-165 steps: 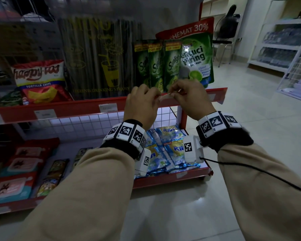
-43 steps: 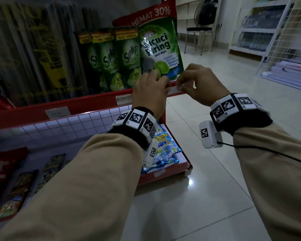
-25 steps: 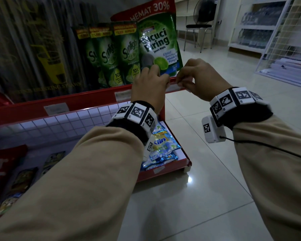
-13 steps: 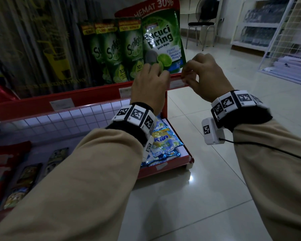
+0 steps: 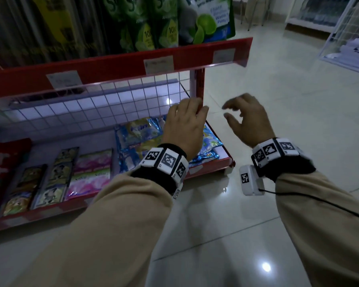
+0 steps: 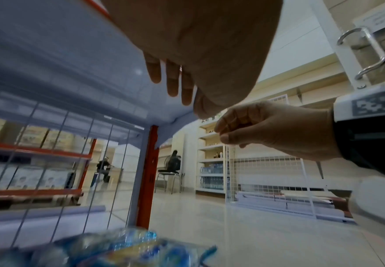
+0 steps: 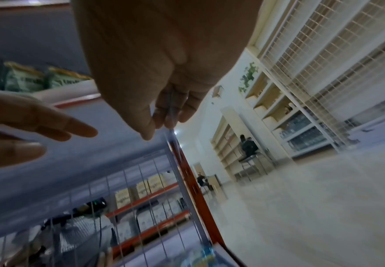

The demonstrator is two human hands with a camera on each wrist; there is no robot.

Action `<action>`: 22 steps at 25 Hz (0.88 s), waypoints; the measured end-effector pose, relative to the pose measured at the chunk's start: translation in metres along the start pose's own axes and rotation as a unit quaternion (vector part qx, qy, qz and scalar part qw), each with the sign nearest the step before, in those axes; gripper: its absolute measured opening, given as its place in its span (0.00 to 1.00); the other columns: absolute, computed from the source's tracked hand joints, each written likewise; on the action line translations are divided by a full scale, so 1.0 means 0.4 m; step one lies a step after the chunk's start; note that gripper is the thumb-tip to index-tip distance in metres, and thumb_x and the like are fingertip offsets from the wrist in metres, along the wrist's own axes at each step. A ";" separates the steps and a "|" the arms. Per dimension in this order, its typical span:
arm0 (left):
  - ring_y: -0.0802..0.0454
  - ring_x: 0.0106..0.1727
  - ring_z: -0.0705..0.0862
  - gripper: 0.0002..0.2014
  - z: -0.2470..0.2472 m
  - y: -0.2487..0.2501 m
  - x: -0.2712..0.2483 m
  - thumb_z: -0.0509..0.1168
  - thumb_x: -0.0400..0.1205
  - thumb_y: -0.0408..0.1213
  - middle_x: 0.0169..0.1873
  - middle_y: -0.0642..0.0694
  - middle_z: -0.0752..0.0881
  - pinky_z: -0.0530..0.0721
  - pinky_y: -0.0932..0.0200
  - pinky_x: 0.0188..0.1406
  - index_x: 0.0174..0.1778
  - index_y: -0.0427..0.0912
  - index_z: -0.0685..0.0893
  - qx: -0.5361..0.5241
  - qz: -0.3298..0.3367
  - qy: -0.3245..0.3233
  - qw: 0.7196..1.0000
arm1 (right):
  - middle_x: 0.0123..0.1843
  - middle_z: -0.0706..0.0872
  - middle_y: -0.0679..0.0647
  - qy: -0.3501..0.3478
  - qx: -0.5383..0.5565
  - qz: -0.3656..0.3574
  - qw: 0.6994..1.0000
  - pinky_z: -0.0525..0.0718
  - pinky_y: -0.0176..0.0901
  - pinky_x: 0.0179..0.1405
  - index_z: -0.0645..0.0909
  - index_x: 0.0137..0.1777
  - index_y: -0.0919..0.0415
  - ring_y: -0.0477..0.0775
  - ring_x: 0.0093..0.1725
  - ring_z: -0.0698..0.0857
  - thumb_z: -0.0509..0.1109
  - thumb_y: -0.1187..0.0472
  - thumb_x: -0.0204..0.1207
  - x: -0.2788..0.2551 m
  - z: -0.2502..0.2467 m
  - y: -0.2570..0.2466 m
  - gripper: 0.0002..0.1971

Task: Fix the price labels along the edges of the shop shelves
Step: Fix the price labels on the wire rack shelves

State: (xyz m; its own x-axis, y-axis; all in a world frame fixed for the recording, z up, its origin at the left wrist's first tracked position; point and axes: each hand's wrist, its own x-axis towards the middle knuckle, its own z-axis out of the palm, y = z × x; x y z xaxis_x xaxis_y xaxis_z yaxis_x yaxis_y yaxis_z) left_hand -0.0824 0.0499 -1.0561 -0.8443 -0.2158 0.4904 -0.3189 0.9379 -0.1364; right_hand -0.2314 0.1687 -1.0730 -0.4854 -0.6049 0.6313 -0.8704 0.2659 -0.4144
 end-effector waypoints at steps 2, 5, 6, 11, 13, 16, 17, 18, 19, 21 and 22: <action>0.42 0.71 0.69 0.25 0.067 0.019 -0.057 0.59 0.79 0.36 0.71 0.43 0.72 0.64 0.47 0.67 0.75 0.44 0.69 -0.009 -0.008 -0.091 0.996 | 0.50 0.82 0.59 -0.050 0.020 0.059 0.997 0.83 0.58 0.50 0.84 0.54 0.62 0.57 0.50 0.82 0.72 0.66 0.73 -0.083 0.062 0.030 0.10; 0.44 0.71 0.68 0.25 0.156 0.052 -0.138 0.59 0.82 0.39 0.71 0.45 0.71 0.65 0.49 0.68 0.76 0.44 0.66 -0.043 -0.020 -0.181 0.982 | 0.52 0.83 0.61 -0.099 0.026 0.161 0.982 0.82 0.60 0.51 0.83 0.55 0.62 0.60 0.51 0.82 0.73 0.65 0.72 -0.179 0.133 0.061 0.12; 0.44 0.72 0.68 0.26 0.182 0.062 -0.161 0.58 0.83 0.40 0.73 0.44 0.70 0.64 0.49 0.70 0.78 0.43 0.63 -0.052 -0.021 -0.204 0.977 | 0.54 0.83 0.61 -0.099 0.019 0.191 0.976 0.82 0.60 0.52 0.83 0.56 0.62 0.61 0.52 0.83 0.73 0.65 0.71 -0.201 0.151 0.069 0.12; 0.46 0.78 0.62 0.30 0.257 0.080 -0.230 0.56 0.84 0.42 0.78 0.44 0.64 0.60 0.50 0.76 0.82 0.43 0.56 -0.090 -0.030 -0.258 0.962 | 0.59 0.86 0.61 -0.086 0.008 0.292 0.952 0.82 0.54 0.59 0.80 0.66 0.60 0.61 0.56 0.85 0.68 0.63 0.74 -0.263 0.193 0.076 0.20; 0.46 0.80 0.59 0.30 0.268 0.081 -0.246 0.55 0.84 0.40 0.80 0.44 0.61 0.59 0.50 0.77 0.82 0.43 0.54 -0.100 -0.039 -0.260 0.959 | 0.57 0.87 0.61 -0.079 0.016 0.305 0.949 0.83 0.51 0.58 0.78 0.69 0.60 0.61 0.56 0.85 0.68 0.64 0.74 -0.280 0.203 0.069 0.22; 0.46 0.81 0.57 0.32 0.272 0.083 -0.258 0.56 0.83 0.41 0.81 0.44 0.59 0.58 0.50 0.78 0.83 0.43 0.53 -0.112 -0.046 -0.255 0.959 | 0.58 0.88 0.62 -0.051 0.064 0.323 0.943 0.83 0.55 0.60 0.77 0.71 0.60 0.63 0.57 0.85 0.66 0.68 0.73 -0.301 0.215 0.059 0.24; 0.45 0.81 0.57 0.32 0.271 0.084 -0.261 0.56 0.83 0.41 0.80 0.44 0.59 0.58 0.49 0.78 0.82 0.43 0.53 -0.106 -0.047 -0.253 0.961 | 0.58 0.88 0.62 -0.042 0.078 0.337 0.937 0.83 0.56 0.60 0.77 0.71 0.60 0.62 0.57 0.86 0.65 0.69 0.73 -0.304 0.218 0.059 0.24; 0.45 0.80 0.58 0.32 0.269 0.083 -0.264 0.57 0.82 0.41 0.80 0.44 0.60 0.59 0.49 0.78 0.82 0.42 0.54 -0.095 -0.050 -0.250 0.962 | 0.58 0.88 0.62 -0.031 0.089 0.354 0.931 0.84 0.55 0.61 0.77 0.71 0.60 0.61 0.57 0.86 0.65 0.69 0.73 -0.303 0.221 0.061 0.24; 0.44 0.79 0.58 0.32 0.267 0.082 -0.269 0.57 0.82 0.40 0.80 0.43 0.60 0.59 0.48 0.77 0.82 0.41 0.55 -0.084 -0.059 -0.251 0.962 | 0.58 0.88 0.61 -0.017 0.103 0.373 0.922 0.84 0.53 0.60 0.77 0.70 0.60 0.59 0.56 0.86 0.65 0.70 0.73 -0.301 0.225 0.063 0.24; 0.42 0.79 0.56 0.33 0.263 0.077 -0.280 0.56 0.81 0.39 0.80 0.41 0.57 0.58 0.47 0.78 0.82 0.39 0.54 -0.072 -0.083 -0.266 0.958 | 0.56 0.88 0.58 0.010 0.132 0.403 0.905 0.85 0.45 0.58 0.78 0.68 0.60 0.53 0.52 0.87 0.65 0.71 0.72 -0.294 0.233 0.067 0.23; 0.41 0.80 0.54 0.33 0.262 0.074 -0.286 0.57 0.82 0.39 0.81 0.41 0.55 0.57 0.46 0.78 0.82 0.38 0.52 -0.069 -0.090 -0.276 0.954 | 0.54 0.87 0.56 0.020 0.142 0.410 0.901 0.84 0.42 0.56 0.78 0.68 0.60 0.52 0.51 0.87 0.66 0.71 0.72 -0.293 0.238 0.066 0.23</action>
State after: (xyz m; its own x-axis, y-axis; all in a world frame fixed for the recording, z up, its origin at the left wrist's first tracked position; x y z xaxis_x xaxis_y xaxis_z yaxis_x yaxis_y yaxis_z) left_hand -0.0402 0.0739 -1.2066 -0.8918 -0.4508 -0.0386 -0.4522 0.8910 0.0411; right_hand -0.1897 0.1754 -1.2203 -0.9629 -0.2635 0.0584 -0.1652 0.4044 -0.8996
